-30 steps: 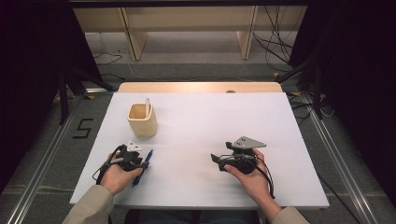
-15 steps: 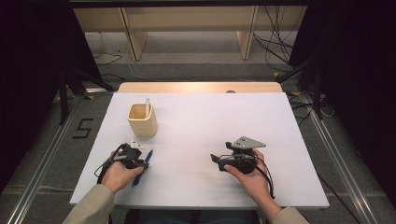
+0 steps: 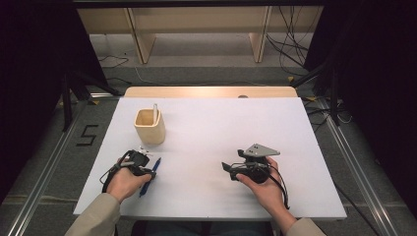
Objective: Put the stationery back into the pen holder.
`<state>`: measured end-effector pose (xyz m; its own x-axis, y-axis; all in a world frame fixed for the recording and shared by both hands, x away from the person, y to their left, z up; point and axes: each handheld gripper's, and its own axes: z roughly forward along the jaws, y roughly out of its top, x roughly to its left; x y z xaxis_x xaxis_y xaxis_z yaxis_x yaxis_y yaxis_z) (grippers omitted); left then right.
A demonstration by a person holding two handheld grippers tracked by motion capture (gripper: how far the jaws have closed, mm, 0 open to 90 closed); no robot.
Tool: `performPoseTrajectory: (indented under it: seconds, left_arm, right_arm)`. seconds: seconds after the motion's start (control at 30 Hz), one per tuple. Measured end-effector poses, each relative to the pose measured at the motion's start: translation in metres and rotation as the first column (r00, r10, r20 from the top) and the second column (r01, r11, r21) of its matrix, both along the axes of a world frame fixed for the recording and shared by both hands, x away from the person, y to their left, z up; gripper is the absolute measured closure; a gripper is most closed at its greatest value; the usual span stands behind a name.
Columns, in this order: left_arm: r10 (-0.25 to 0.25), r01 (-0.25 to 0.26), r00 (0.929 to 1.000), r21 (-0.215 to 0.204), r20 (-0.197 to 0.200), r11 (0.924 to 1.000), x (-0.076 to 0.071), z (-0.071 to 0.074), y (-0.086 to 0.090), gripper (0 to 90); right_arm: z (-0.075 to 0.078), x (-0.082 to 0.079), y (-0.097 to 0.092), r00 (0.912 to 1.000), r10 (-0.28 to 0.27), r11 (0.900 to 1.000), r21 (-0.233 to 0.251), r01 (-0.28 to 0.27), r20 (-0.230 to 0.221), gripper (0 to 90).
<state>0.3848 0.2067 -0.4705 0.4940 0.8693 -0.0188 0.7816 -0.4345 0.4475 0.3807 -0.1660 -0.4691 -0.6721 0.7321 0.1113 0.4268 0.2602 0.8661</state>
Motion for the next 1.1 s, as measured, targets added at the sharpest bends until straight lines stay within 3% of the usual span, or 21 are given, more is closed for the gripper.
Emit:
performPoseTrajectory:
  seconds: [1.1]
  left_arm:
    - [0.032,-0.032,0.9994,0.016,-0.015,0.9994,0.0003,0.0011,-0.0034,78.1]
  right_arm:
    - [-0.0001,0.0000,0.0000,1.0000,0.001,1.0000,-0.002,-0.001,0.000,22.1]
